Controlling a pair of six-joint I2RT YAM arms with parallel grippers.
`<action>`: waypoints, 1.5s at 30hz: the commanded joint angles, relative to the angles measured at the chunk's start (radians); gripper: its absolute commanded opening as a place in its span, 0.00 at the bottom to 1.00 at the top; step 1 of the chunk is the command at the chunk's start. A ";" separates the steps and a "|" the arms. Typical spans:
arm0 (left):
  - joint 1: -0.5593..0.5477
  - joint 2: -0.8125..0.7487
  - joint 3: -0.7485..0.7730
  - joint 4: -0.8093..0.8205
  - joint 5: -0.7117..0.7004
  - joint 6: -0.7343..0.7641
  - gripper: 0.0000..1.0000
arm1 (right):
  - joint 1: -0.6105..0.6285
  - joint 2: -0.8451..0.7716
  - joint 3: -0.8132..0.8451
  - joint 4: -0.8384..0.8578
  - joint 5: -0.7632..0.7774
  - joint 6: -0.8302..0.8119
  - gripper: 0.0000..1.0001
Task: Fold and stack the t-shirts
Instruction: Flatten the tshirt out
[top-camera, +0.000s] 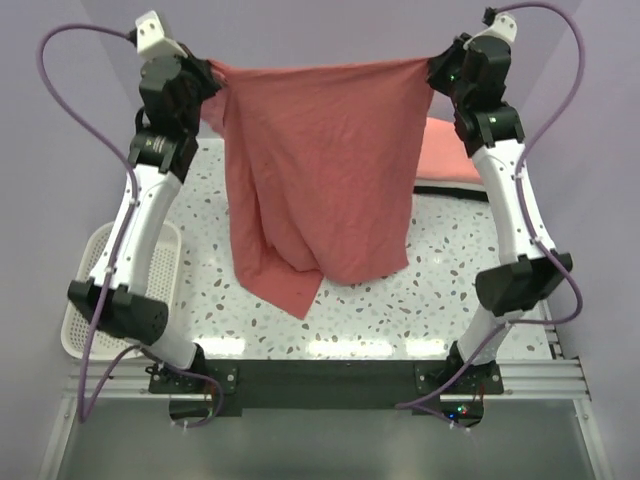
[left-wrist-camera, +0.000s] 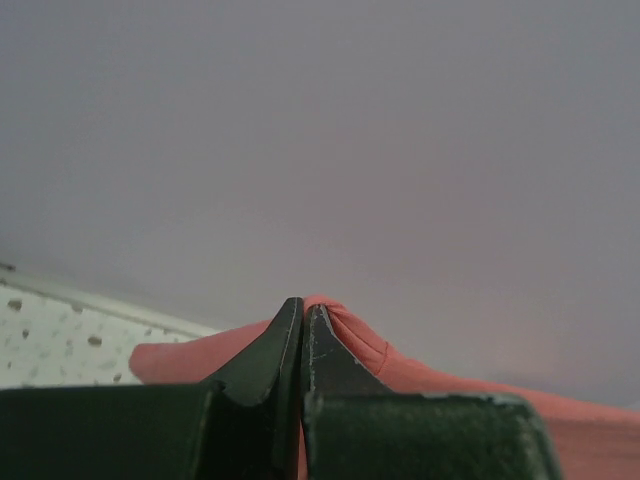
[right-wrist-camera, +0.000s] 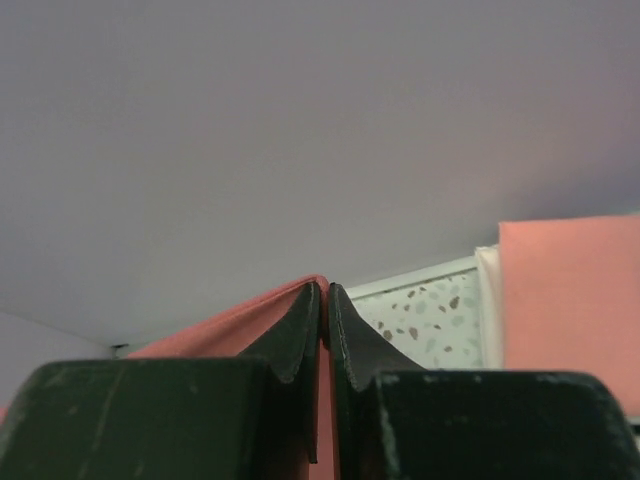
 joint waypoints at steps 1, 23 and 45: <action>0.119 0.141 0.318 0.148 0.233 -0.053 0.00 | -0.035 0.104 0.239 0.116 -0.084 0.061 0.00; 0.250 -0.493 -0.838 0.254 0.499 -0.341 0.00 | -0.174 -0.485 -1.100 0.367 -0.225 0.316 0.00; 0.244 -0.586 -1.177 -0.177 0.181 -0.440 0.65 | -0.187 -0.853 -1.576 0.211 -0.367 0.206 0.64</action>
